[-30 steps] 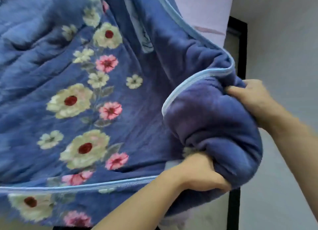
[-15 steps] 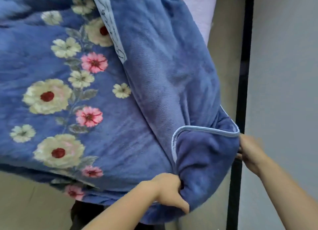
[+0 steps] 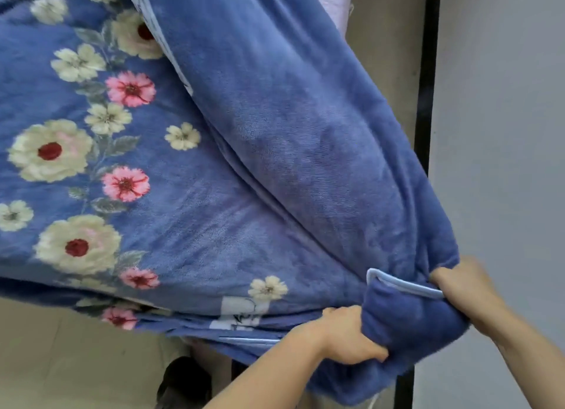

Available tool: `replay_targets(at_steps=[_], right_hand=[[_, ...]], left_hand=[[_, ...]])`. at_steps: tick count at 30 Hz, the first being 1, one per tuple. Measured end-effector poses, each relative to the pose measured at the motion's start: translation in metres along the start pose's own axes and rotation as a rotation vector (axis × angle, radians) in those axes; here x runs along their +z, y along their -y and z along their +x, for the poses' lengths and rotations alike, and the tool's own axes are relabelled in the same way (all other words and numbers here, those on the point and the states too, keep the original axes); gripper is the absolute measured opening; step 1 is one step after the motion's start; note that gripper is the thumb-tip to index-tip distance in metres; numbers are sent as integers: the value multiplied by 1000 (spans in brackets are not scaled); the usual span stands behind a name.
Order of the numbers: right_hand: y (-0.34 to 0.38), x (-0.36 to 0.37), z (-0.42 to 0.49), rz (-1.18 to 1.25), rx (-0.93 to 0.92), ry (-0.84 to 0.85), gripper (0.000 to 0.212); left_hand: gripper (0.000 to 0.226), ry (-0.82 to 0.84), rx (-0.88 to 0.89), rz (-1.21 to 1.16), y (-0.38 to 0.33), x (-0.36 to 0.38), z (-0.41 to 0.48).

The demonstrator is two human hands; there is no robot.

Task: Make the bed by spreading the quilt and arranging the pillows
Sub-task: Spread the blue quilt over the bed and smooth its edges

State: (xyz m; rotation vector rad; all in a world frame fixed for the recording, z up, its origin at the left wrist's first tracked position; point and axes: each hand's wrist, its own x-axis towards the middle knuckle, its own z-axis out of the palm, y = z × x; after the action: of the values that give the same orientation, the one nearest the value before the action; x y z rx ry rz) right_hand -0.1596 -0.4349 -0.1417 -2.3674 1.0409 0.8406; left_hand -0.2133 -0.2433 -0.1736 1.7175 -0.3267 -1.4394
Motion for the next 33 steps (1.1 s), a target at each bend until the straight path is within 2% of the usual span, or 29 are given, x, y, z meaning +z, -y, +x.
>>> replay_targets(at_steps=[2,4,5,7,8,9,11,12,14,15,16,18,19,22,24,26,28,31,33], right_hand=[[-27,8,0,-65,61,-4,17],[-37,32,5,-173,43,42,6],[-37,44,8,-248,21,73,12],[-26,62,16,-421,-47,144,45],[-16,66,19,-459,-79,154,56],[-5,69,22,-462,-119,151,63],[25,73,27,-371,-234,121,73],[40,76,25,-302,-291,121,74],[66,90,15,-99,-354,176,67],[76,100,9,17,-343,232,59],[82,111,3,127,-303,293,52],[89,131,-3,314,-198,342,46],[95,134,-1,369,-161,305,42],[127,116,12,350,-173,13,25],[165,93,23,335,-292,-145,25],[204,70,31,290,-429,-270,18],[248,51,46,229,-567,-336,13],[301,30,71,156,-710,-344,23],[329,20,94,76,-737,-293,38]], left_hand=[[12,79,-32,58,-3,20,11],[14,122,-95,97,9,23,14],[19,119,-122,123,20,19,11],[52,105,-159,169,46,2,3],[67,97,-168,137,55,-11,-4],[68,62,-157,54,61,-25,-11],[39,-145,-70,-171,62,-59,-28],[33,-348,-34,-240,62,-77,-36],[39,-813,-7,-164,69,-114,-51],[44,-995,-34,-46,75,-132,-56],[50,-1087,-99,71,84,-147,-60],[63,-1048,-244,253,99,-171,-67],[68,-998,-270,334,103,-178,-68],[90,-915,-241,468,98,-197,-66],[106,-957,-252,360,91,-221,-64],[108,-959,-315,181,91,-244,-61],[101,-879,-378,173,89,-266,-54],[95,-741,-454,243,77,-286,-43],[92,-669,-473,170,68,-299,-38]])
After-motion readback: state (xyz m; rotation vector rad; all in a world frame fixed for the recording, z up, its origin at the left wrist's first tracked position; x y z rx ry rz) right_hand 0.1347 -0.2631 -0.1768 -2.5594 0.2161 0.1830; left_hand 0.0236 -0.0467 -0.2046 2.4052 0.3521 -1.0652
